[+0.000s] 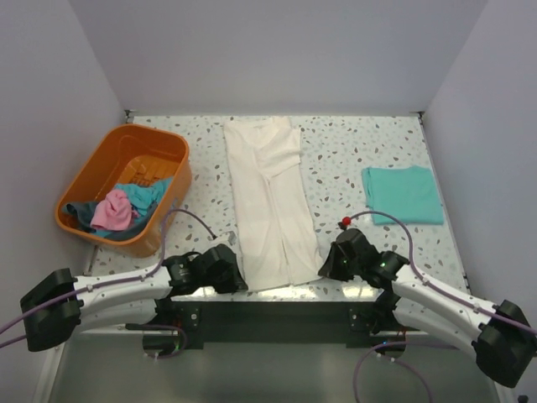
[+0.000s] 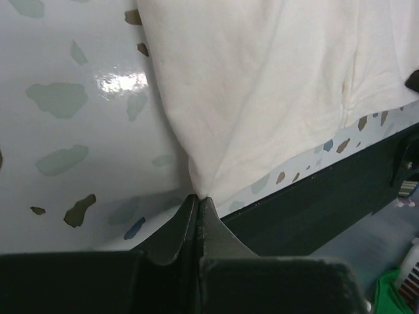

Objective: Fold and stack the t-shirts
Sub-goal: Fold the tshirt

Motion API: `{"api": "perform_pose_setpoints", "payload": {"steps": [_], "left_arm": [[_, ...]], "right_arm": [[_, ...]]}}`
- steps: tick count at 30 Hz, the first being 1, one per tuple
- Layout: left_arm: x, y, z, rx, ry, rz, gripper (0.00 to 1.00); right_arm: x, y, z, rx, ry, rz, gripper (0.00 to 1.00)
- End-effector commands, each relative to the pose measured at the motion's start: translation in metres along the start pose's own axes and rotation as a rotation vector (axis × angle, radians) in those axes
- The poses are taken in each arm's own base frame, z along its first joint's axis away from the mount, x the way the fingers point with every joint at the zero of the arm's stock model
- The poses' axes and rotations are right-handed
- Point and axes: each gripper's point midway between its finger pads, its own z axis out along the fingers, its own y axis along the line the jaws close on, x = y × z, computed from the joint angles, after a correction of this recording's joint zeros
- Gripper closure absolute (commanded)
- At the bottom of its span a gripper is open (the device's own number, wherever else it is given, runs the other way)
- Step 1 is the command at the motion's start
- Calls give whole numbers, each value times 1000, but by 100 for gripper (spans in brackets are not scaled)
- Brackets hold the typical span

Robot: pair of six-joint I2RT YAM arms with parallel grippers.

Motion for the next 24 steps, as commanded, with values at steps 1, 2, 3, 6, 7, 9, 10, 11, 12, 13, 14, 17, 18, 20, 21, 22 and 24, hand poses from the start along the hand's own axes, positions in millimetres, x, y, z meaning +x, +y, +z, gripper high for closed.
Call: {"api": "perform_pose_setpoints", "payload": {"steps": [1,2,3,6,7,9,10,11,12,13,14,17,18,20,21,22,24], "left_arm": [[7,-13,-7,45,26,-9,100],[6,-15,-9,52,25,-6,100],[3,-21,-11,66,17,-5,100],[-9,-35,-14,82,-17,-3,100],[-13,-36,-14,66,-33,4,100],[-31,-44,-15,42,-89,8,100],[-35,-44,-15,20,-98,12,100],[-48,-54,-18,23,-130,11,100],[-58,-50,-15,-5,-145,16,100],[-65,-50,-16,-17,-154,17,100],[-74,-50,-16,-26,-166,7,100],[-114,-54,-22,-44,-253,-6,100],[-125,-51,-22,-66,-272,6,100],[-141,-53,-25,-85,-306,14,100],[-154,-62,-27,-81,-321,37,100],[-166,-60,-29,-96,-338,25,100],[-194,-58,-30,-130,-392,20,100]], "right_arm": [[27,-11,-6,25,94,19,100],[25,-5,-6,5,86,30,100],[23,0,-7,-10,77,30,100],[3,16,-13,-37,11,22,100],[-4,19,-15,-29,-10,16,100],[-30,32,-24,-23,-88,-16,100],[-37,34,-23,-5,-104,-29,100],[-51,46,-30,-12,-140,-48,100],[-61,46,-32,15,-171,-53,100],[-67,46,-28,49,-176,-62,100],[-82,57,-34,49,-212,-77,100],[-112,65,-34,125,-287,-95,100],[-120,66,-33,151,-307,-94,100],[-142,74,-29,187,-352,-88,100],[-149,77,-27,192,-362,-86,100],[-158,77,-23,207,-371,-75,100],[-186,90,-20,210,-400,-67,100]]}}
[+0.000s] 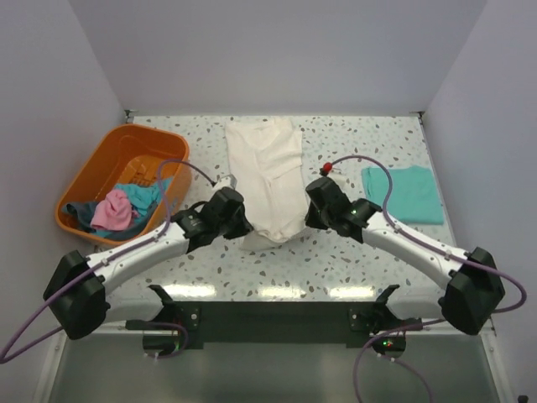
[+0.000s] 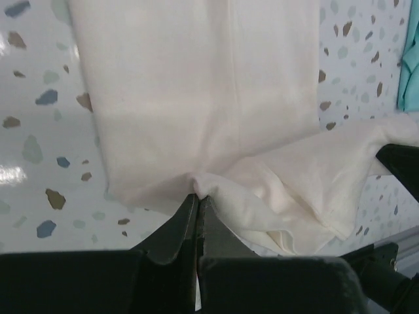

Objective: Fold and stack the t-shirts
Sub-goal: Fold the tshirt

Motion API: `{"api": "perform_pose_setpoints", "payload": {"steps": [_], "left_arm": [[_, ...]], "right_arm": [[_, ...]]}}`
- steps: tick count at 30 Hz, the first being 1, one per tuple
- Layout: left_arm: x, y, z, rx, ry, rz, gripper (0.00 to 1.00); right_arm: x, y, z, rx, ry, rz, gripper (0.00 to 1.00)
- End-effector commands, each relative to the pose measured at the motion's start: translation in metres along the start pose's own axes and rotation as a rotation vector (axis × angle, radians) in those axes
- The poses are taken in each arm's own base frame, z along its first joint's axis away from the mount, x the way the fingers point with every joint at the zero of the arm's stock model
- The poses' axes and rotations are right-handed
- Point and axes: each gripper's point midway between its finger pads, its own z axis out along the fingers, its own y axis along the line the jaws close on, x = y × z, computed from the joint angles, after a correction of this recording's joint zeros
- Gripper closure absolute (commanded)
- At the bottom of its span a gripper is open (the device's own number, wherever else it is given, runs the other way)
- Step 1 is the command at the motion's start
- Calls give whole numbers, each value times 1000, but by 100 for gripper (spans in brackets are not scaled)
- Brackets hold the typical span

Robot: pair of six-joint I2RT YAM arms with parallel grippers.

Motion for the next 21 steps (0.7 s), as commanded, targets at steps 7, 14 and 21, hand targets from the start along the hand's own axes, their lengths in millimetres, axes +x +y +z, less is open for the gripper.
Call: {"api": "perform_pose_setpoints", "payload": {"steps": [7,14,21], "left_arm": [[-102,12,34,-147,-162,23,100],[-136,23,58,-184,-181,2,100],[-156,32,88,-196,-153,5,100]], "right_arm": [[-95,22,48,90,-126,-11,100],[-115,21,93,118,-79,-15,100],[-121,21,128,129,-35,-10,100]]}}
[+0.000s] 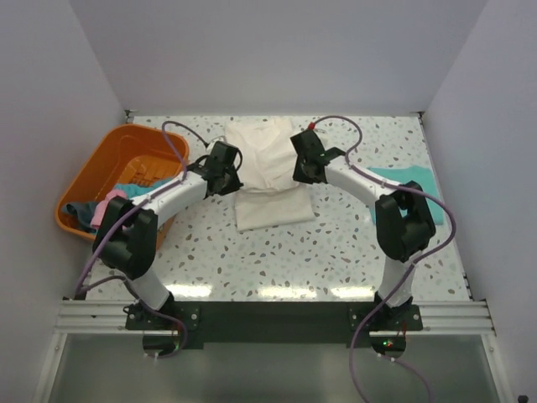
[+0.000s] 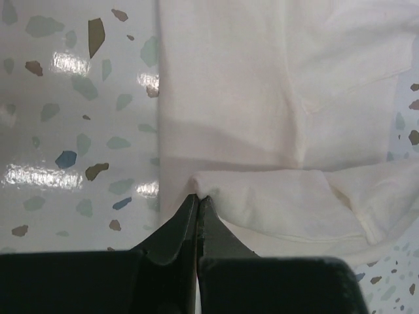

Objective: Fold and stack the t-shirts
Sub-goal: Fold the tshirt

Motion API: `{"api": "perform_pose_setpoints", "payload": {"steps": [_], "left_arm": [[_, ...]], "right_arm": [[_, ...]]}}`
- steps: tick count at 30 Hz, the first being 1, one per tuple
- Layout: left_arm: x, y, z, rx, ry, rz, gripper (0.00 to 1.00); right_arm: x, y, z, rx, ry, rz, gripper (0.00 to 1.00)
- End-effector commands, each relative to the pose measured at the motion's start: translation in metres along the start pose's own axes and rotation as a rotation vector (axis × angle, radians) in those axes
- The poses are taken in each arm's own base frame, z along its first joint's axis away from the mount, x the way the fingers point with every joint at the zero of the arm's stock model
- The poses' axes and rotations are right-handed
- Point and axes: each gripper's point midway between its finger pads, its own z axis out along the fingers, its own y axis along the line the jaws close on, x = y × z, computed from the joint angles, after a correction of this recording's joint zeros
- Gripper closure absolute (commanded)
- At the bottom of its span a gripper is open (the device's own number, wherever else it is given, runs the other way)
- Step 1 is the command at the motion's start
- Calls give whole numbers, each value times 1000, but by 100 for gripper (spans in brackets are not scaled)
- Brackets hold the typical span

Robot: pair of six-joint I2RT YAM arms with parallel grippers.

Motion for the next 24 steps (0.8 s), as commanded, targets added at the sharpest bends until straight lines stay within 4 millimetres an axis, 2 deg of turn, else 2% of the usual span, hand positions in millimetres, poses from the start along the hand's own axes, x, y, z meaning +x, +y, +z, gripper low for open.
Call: {"api": "perform_pose_setpoints", "payload": {"steps": [1,5,8,9,10,11,12,13,14,15,16,17,18,19,21,22,24], "left_arm": [[-24,-13,11,34,-36,19,100],[-29,0,27,-20,-40,-18,100],[-32,-3,38,1,-27,-33,100],[-33,0,40,-10,-24,-33,100],[-36,-2,41,-14,-29,-35,96],[-36,1,43,-24,-23,-44,73],[-38,0,43,-19,-28,-45,63],[-39,-2,43,-10,-31,-46,52],[-41,-3,40,-3,-34,-44,30],[-43,-5,38,5,-39,-44,20],[-45,-7,35,12,-43,-44,13],[-48,-7,29,20,-52,-45,5],[-48,-7,26,20,-53,-41,0],[-48,-7,22,26,-55,-40,0],[-47,-6,9,52,-63,-35,0],[-35,1,9,45,-42,-32,0],[-32,0,-5,81,-48,-32,0]], "right_arm": [[-22,14,5,-39,-36,0,100],[-27,18,20,-46,-42,20,100],[-26,20,33,-45,-29,15,100],[-24,18,40,-37,-17,14,96],[-28,21,41,-43,-23,14,82],[-28,21,42,-40,-19,14,79],[-29,20,44,-36,-18,11,76],[-35,22,42,-43,-29,10,61],[-37,23,42,-45,-31,11,54],[-40,25,40,-58,-30,10,48],[-48,28,34,-67,-46,14,33],[-48,27,31,-65,-41,10,27],[-50,28,27,-73,-45,8,21],[-46,26,24,-74,-35,9,2],[-47,25,11,-96,-45,14,2],[-34,18,11,-86,-18,12,1],[-33,14,-5,-104,-28,26,1]]}}
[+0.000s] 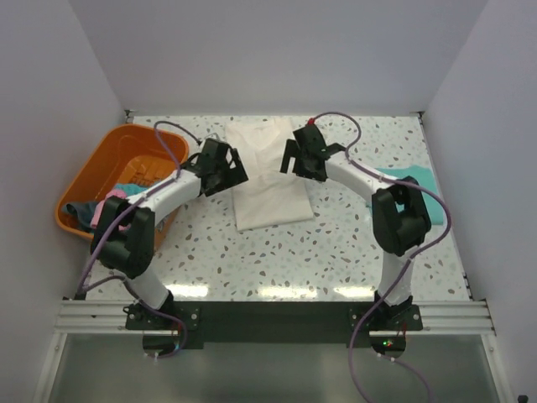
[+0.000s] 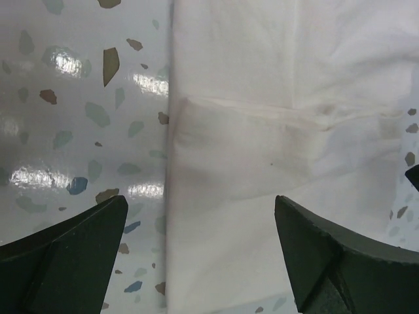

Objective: Fold and stack the t-shirts
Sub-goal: Fold the tshirt

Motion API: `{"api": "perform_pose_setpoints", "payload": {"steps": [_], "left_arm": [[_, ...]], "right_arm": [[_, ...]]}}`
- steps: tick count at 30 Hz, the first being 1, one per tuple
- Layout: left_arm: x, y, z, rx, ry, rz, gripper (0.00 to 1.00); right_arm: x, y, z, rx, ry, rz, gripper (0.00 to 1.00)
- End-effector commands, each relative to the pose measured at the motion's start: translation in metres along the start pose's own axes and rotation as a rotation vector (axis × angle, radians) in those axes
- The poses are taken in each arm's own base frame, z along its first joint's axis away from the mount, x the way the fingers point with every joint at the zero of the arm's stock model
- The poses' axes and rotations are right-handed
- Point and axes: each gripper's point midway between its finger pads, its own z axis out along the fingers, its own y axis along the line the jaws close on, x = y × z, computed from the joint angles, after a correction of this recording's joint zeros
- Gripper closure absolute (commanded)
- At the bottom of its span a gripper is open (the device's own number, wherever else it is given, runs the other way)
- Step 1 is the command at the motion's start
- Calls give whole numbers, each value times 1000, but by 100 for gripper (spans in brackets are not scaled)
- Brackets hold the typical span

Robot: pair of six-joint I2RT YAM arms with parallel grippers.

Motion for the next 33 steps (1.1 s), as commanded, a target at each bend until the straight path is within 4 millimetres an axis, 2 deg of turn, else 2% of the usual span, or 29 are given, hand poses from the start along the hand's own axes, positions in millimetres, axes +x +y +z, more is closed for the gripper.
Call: {"api": "perform_pose_setpoints", "payload": {"steps": [1,2,3,4,5,6,7,9,10,14,16,19,20,21,22,24,28,31,33], "left_arm": [[2,1,-28,77,-26,7,0],[7,-2,-37,111,-18,5,0],[13,-2,-40,133,-12,2,0],[34,6,-39,140,33,4,0],[38,0,-47,176,24,6,0],[46,3,-49,176,34,7,0],[63,12,-49,159,62,11,0],[77,12,-54,172,70,10,0],[91,20,-51,161,96,11,0],[105,22,-49,185,120,-9,0],[111,20,-49,212,134,-9,3],[117,19,-46,227,148,-13,17],[120,19,-43,226,158,-13,27],[122,18,-42,231,161,-11,33],[127,18,-41,233,176,-6,39],[132,13,-40,248,183,-4,44],[140,16,-31,215,201,1,55],[145,22,-26,182,219,5,69],[148,24,-23,178,223,10,73]], "right_arm": [[8,-10,-33,-32,-5,36,1],[5,-7,-46,-74,-28,46,1],[12,-9,-49,-83,-17,50,1],[30,-20,-49,-68,16,54,2],[32,-18,-59,-101,12,62,1],[53,-30,-58,-87,50,68,1],[60,-34,-61,-91,57,74,1],[64,-36,-66,-123,36,87,1],[75,-43,-63,-107,54,83,1],[89,-52,-60,-94,84,65,3],[94,-52,-56,-98,96,72,7],[99,-53,-52,-97,108,90,16],[101,-53,-48,-99,108,91,18],[103,-54,-46,-99,114,94,24],[106,-55,-44,-98,125,97,26],[111,-57,-41,-94,139,105,33],[115,-56,-37,-106,149,114,40],[120,-60,-34,-94,158,114,43],[125,-63,-30,-83,170,111,44]]}}
